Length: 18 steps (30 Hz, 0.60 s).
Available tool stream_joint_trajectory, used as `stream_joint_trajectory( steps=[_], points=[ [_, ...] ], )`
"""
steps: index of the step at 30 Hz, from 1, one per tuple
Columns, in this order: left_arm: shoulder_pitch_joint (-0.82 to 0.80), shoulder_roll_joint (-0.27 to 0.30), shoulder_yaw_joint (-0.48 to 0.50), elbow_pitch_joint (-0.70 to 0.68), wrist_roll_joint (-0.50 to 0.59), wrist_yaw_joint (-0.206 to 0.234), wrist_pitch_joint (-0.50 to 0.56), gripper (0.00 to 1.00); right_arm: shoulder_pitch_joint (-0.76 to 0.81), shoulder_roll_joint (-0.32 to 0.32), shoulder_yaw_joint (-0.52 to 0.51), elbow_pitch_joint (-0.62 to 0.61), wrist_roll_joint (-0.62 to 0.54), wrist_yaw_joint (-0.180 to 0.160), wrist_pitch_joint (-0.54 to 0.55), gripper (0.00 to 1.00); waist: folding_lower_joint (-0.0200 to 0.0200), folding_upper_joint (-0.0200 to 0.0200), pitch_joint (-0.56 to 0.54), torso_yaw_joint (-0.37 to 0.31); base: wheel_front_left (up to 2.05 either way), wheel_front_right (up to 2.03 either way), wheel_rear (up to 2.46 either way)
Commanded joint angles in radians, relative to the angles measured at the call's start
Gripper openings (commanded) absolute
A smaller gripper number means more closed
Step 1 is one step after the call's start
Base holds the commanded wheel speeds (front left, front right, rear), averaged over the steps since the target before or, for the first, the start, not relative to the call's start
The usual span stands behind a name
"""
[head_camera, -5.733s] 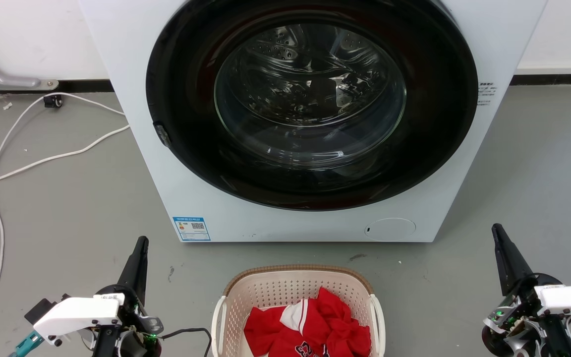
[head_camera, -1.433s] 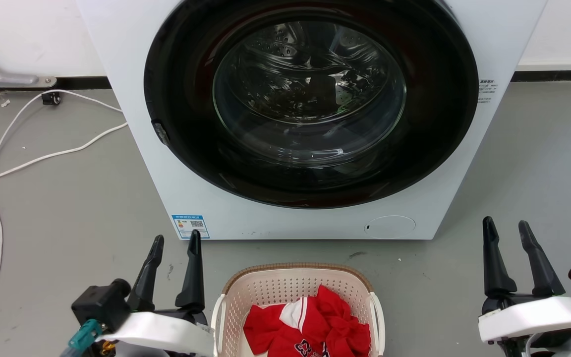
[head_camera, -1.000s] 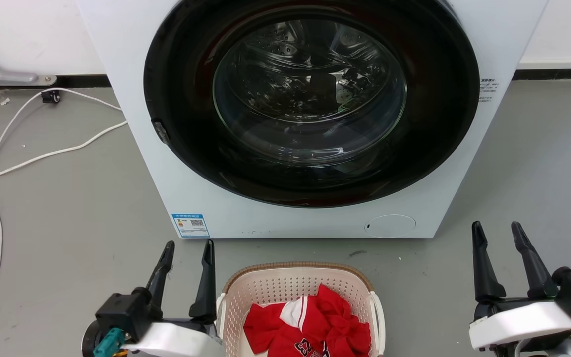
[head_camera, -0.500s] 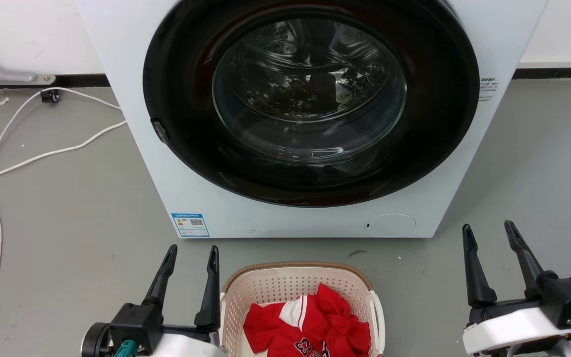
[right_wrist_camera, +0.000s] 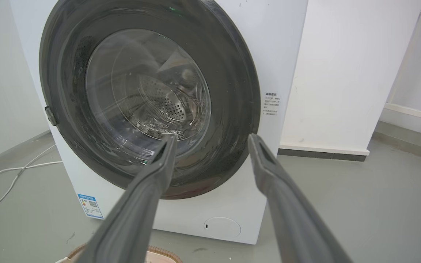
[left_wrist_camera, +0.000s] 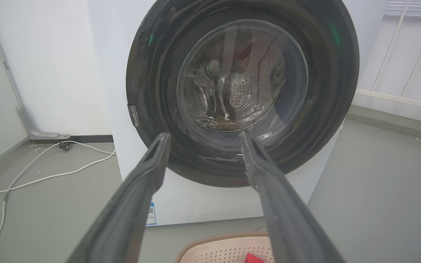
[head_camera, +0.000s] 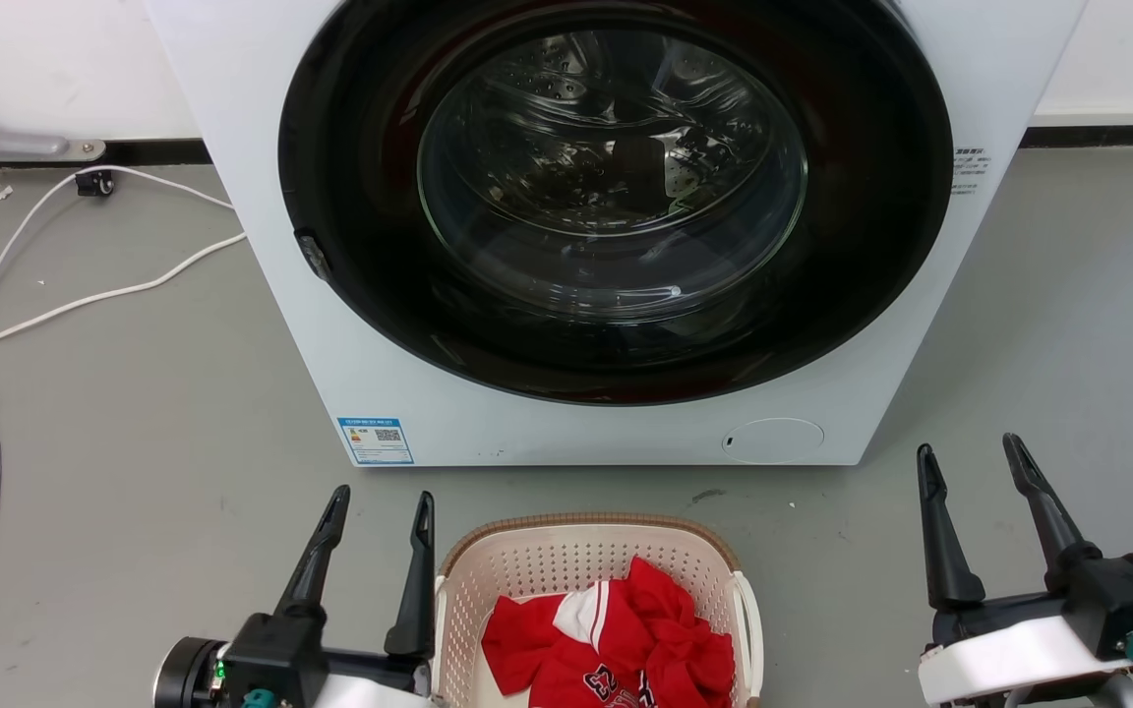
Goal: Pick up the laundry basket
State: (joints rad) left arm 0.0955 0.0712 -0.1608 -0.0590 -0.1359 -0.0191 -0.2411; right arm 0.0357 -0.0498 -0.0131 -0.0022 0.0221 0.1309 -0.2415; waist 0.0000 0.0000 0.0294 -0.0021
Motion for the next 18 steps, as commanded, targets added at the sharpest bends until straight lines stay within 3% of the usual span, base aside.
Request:
stream_joint_trajectory(
  steps=[1,18],
  points=[
    [0.01,-0.003,-0.001,-0.002,0.036,-0.006,-0.01,1.0,-0.001,-0.001,0.001,-0.01,-0.025,0.0,-0.01,1.0,0.0,0.0,0.001,0.0,0.0,0.0,0.0],
    [0.013,-0.016,-0.001,-0.002,0.112,-0.019,-0.025,1.0,-0.001,-0.001,-0.001,-0.014,-0.077,0.0,-0.024,1.0,0.0,0.0,0.016,0.002,0.0,0.0,0.0]
  ],
)
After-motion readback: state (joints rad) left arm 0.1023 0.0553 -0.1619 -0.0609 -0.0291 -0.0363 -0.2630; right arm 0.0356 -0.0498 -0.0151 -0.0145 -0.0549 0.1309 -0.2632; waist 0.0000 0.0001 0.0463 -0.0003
